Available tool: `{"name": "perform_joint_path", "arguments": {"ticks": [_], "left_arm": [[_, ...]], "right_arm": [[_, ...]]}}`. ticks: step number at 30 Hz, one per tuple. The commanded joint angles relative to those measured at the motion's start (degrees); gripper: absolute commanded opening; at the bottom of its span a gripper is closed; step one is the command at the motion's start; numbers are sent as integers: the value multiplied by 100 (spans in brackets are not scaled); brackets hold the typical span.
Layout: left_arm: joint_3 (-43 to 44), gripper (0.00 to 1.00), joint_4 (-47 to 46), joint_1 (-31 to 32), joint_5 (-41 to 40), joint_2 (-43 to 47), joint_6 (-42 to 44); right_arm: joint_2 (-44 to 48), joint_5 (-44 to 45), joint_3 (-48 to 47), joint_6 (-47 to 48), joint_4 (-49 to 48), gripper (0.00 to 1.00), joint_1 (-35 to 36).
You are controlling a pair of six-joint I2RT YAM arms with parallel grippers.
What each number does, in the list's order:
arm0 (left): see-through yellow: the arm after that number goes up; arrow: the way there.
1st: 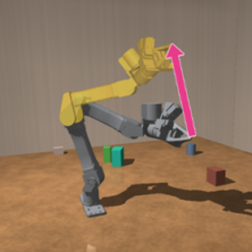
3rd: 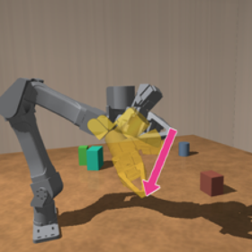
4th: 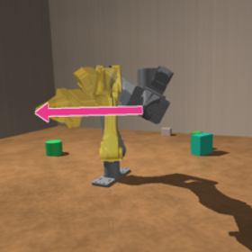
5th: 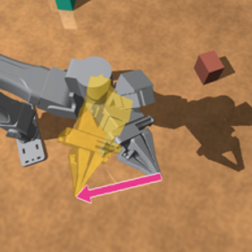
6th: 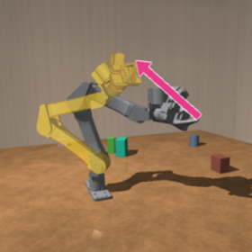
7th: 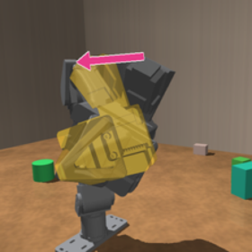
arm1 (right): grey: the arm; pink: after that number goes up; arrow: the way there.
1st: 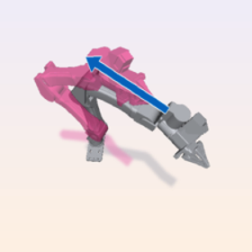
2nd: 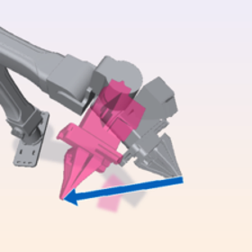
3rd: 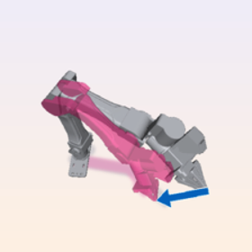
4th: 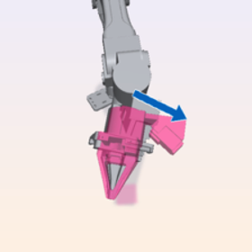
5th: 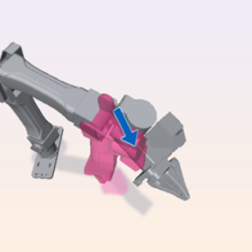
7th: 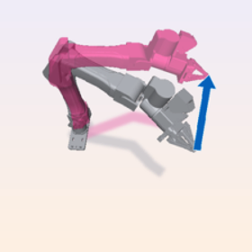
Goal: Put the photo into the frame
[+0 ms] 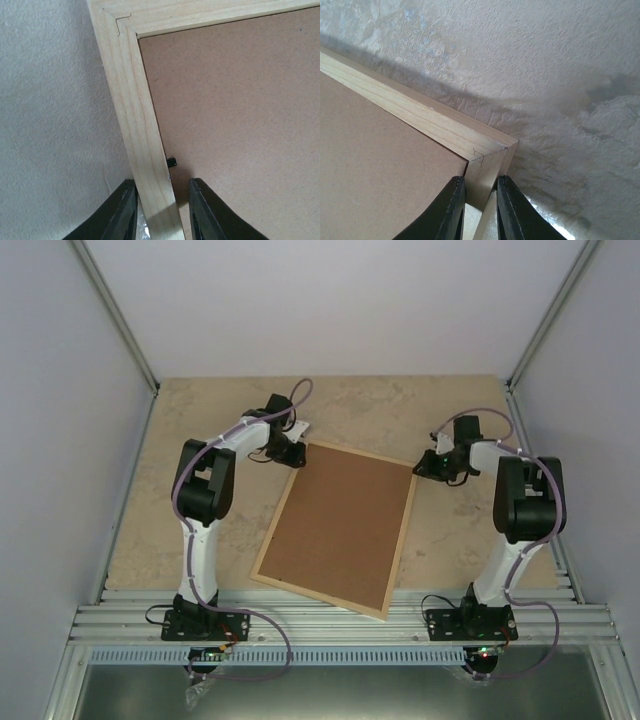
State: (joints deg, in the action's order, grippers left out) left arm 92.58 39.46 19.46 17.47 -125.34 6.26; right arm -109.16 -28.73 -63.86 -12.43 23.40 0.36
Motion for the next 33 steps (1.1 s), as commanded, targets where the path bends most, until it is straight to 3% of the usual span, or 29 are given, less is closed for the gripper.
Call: {"name": "perform_joint_path", "arguments": {"ticks": [1, 7, 16, 20, 26, 33], "left_arm": [[-454, 31, 463, 389, 754, -555, 51], [-424, 38, 490, 391, 1230, -612, 142], [-493, 51, 410, 384, 1710, -542, 185], [-708, 59, 165, 340, 1822, -338, 43], [-885, 67, -150, 54, 1705, -134, -229], [-1141, 65, -424, -30, 1277, 21, -503]], "right_arm": [[-659, 161, 144, 289, 339, 21, 634], [-833, 427, -150, 521, 550, 28, 1147], [-1232, 719, -402, 662, 759, 26, 1451], [-1348, 868, -633, 792, 851, 34, 1587], [-1253, 138, -874, 1134, 1151, 41, 1470], [29, -680, -128, 1122, 1210, 57, 856]]}}
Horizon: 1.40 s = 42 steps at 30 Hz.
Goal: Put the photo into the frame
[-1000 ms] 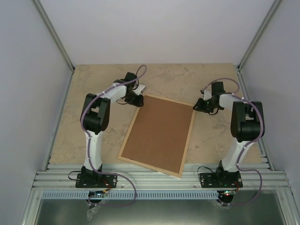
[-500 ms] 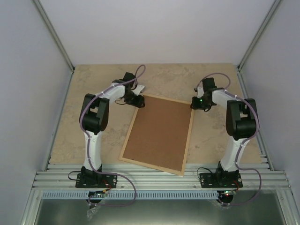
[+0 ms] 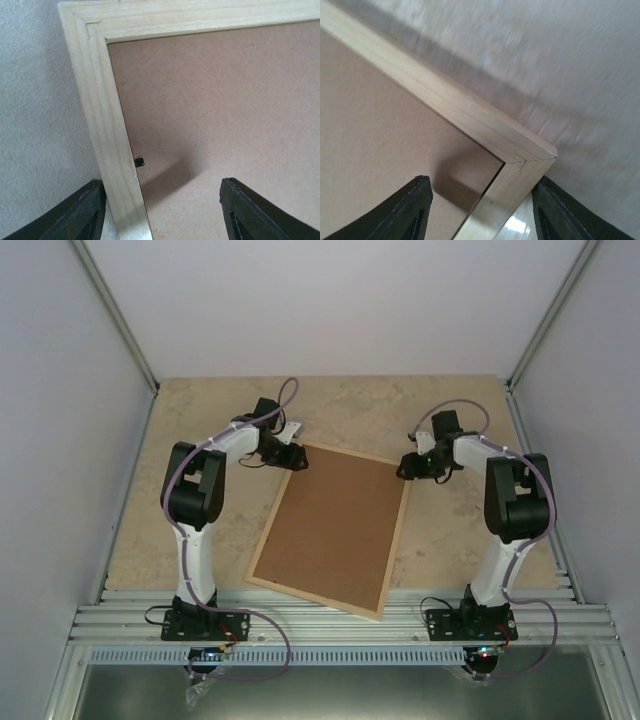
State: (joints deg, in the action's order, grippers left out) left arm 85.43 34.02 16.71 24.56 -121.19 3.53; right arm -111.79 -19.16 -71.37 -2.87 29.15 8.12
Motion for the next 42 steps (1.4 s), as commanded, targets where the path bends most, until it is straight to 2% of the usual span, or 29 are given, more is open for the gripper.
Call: {"name": "perform_joint_path", "arguments": {"ticks": [1, 6, 8, 10, 12, 13, 17, 18, 24, 31, 33, 35, 38, 40, 42], "left_arm": [[-456, 65, 110, 245, 576, -397, -239], [-501, 64, 78, 245, 529, -414, -295], [-495, 64, 87, 245, 457, -411, -293], [-556, 64, 80, 245, 416, -372, -292], [-660, 64, 47, 245, 382, -283, -294], [-722, 64, 29, 241, 369, -238, -297], [-921, 64, -78, 121, 490, -85, -548], [-930, 64, -73, 53, 541, -67, -554], [-936, 64, 118, -130, 880, 3, -406], [-1056, 65, -254, -134, 1478, -11, -760], [-875, 66, -237, -124, 1577, -129, -822], [-732, 66, -163, -131, 1550, -161, -821], [-785, 66, -185, -173, 1349, -43, -873], [-902, 66, -227, -214, 1184, 25, -905], [-1003, 66, -254, -242, 1060, 54, -900]], "right_arm": [[490, -1663, 726, 172, 628, 58, 69], [554, -1723, 1037, 30, 674, 51, 67], [488, -1690, 1044, 91, 846, 51, 55], [655, -1594, 1152, 76, 870, 59, -13], [862, -1565, 1278, 12, 864, 84, -126], [936, -1535, 1291, 0, 888, 87, -182], [951, -1621, 1431, -54, 844, 63, -220], [812, -1701, 1434, -65, 847, 59, -201], [-37, -2284, 991, -199, 679, 50, -199], [-1325, -2617, -1179, -618, 299, 43, -221], [-1788, -2879, -1998, -635, 458, 43, -139], [-1894, -2839, -2392, -467, 567, 44, -116], [-1512, -2500, -2211, -230, 680, 51, -215], [-1115, -2299, -1870, -178, 696, 62, -321], [-705, -1988, -1523, -139, 610, 66, -421]]}}
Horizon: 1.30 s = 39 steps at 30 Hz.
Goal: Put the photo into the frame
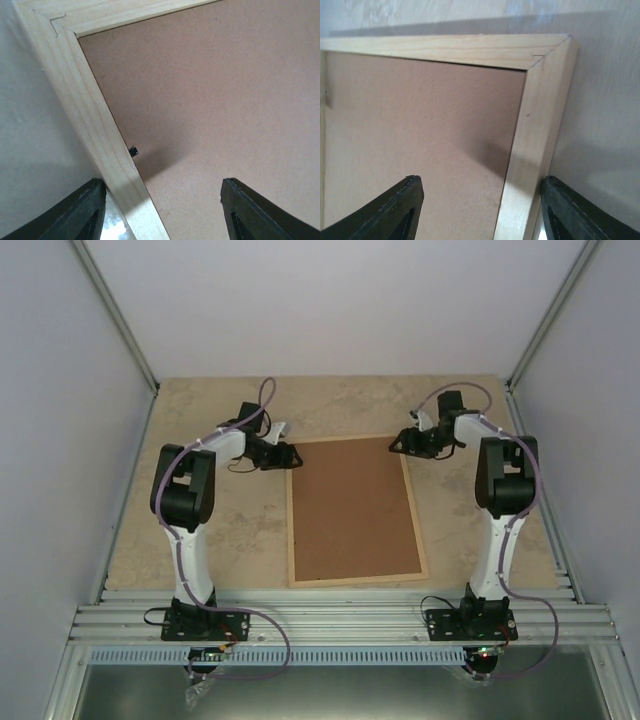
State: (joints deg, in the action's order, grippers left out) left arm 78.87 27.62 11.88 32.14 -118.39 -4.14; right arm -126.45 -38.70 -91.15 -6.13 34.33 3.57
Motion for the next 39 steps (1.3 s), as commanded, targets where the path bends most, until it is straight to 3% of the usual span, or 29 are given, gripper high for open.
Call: {"name": "perform_joint_path", "arguments": {"ticks": [1, 6, 14, 26, 39], "left_arm": [[-372, 66, 392, 237, 254, -233, -116], [-296, 65, 409, 236, 250, -337, -118], [-285, 65, 406, 236, 223, -371, -117], [-363, 65, 373, 236, 240, -360, -109], [-335, 64, 384, 236, 288, -490, -109]], "right_arm": [[924, 143, 603, 236, 31, 68, -4], [1237, 1057, 971, 574, -70, 60, -50], [1507, 1746, 1629, 422, 75, 54, 3], [1765, 1570, 2127, 432, -96, 26, 10], [1362, 2106, 2470, 481, -384, 27, 450]]}}
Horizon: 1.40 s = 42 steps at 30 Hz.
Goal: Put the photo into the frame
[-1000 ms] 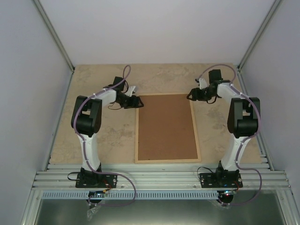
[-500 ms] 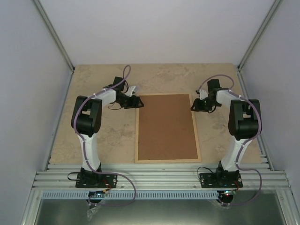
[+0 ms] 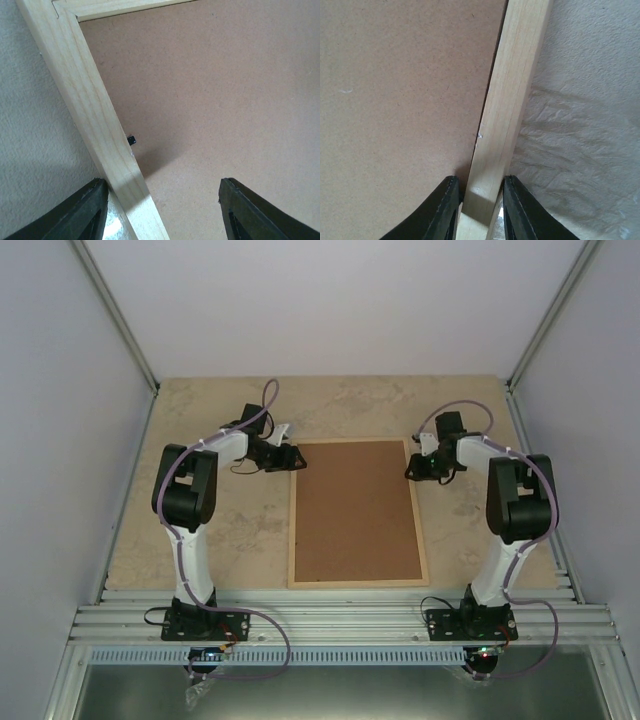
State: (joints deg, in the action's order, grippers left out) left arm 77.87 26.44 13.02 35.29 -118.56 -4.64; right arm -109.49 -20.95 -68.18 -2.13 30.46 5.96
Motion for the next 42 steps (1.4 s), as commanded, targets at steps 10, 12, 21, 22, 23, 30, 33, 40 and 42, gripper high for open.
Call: {"name": "perform_joint_path", "arguments": {"ticks": [10, 12, 21, 22, 23, 30, 33, 40, 42], "left_arm": [[-240, 62, 556, 239, -13, -589, 1], [-257, 63, 540, 274, -37, -578, 3], [-201, 64, 590, 289, -300, -567, 67], [-205, 64, 594, 283, -329, -559, 63], [-207, 64, 587, 274, -341, -554, 65], [-128, 63, 668, 111, -399, -591, 97], [-86, 63, 701, 96, -382, -630, 121], [-39, 62, 721, 87, -356, -676, 135], [-26, 62, 724, 87, -360, -686, 126]], "right_arm": [[-834, 546, -159, 109, 124, 35, 540], [-942, 687, -293, 115, 117, 38, 641], [-1367, 869, -755, -136, 162, 48, 941], [-1354, 698, -864, -183, 203, 47, 891], [-1320, 462, -977, -235, 223, 46, 834], [-842, 33, -1378, -265, 105, 54, 472], [-759, 94, -1331, -270, -12, 62, 374], [-865, 145, -1361, -354, -260, 57, 156], [-921, 67, -1436, -380, -253, 54, 59]]}}
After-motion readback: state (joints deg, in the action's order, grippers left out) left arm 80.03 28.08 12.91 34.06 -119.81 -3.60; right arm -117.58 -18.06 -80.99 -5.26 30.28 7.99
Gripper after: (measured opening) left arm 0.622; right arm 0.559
